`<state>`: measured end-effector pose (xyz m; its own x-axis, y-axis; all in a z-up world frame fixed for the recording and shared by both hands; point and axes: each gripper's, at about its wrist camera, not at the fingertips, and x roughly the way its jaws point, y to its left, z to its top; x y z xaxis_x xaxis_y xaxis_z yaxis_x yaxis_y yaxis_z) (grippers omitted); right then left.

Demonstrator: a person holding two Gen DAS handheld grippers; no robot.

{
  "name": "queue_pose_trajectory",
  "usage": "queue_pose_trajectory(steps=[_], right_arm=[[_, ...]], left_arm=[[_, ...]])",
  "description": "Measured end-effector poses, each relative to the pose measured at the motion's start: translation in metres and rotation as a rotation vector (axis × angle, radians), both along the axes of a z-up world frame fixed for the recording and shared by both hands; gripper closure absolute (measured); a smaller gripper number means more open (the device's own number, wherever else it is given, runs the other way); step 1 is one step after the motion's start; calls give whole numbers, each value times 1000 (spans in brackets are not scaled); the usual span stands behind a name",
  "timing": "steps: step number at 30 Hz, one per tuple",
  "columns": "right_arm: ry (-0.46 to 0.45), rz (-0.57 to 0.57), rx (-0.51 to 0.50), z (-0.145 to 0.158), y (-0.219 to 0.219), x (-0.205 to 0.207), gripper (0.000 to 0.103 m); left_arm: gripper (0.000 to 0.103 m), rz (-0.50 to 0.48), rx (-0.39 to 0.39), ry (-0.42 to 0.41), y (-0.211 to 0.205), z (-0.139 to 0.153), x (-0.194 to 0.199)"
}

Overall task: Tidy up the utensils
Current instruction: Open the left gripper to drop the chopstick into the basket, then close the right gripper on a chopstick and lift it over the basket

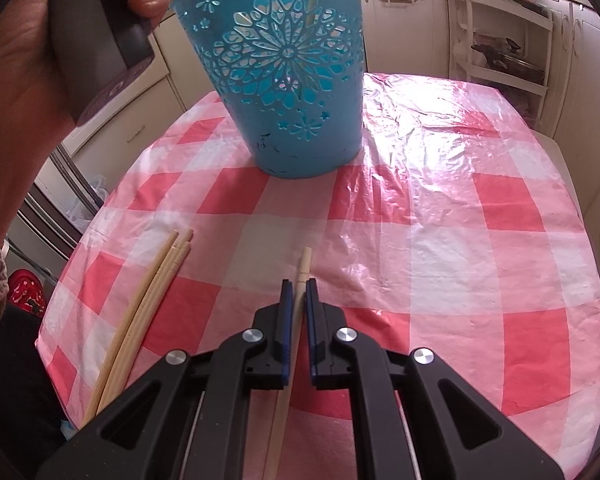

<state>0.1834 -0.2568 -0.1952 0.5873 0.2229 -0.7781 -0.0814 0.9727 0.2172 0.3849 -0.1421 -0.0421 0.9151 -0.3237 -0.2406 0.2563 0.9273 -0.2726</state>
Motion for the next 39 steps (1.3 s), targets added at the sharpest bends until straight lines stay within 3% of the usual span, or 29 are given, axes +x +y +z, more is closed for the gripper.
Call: queue_pose_trajectory(steps=[7,10,12,18,23,25,30,34,39], right_arm=[[0,1,-7,0,2,1,96],[6,2,6,0,0,2,96],[11,0,30,0,-3,3,96],[10,8,3,1,0,2,96],[-5,47,-152,3,20,0,96],[1,44,-155,3,20,-1,97],[10,3,-17,15,-5,-7,97],[-84,1,111,48,-21,-18,97],[-212,10,207,100,-28,-21,97]], left_arm=[[96,-12,101,81,4,-21,-13],[77,-7,126,108,14,-21,-25],[52,14,136,102,26,-15,-40],[30,52,119,85,71,8,-86],[26,76,71,114,105,3,-104],[26,84,54,156,114,-5,-98],[26,140,-7,238,140,-20,-83],[26,173,-56,259,154,-21,-79],[26,166,-40,251,146,-19,-77]])
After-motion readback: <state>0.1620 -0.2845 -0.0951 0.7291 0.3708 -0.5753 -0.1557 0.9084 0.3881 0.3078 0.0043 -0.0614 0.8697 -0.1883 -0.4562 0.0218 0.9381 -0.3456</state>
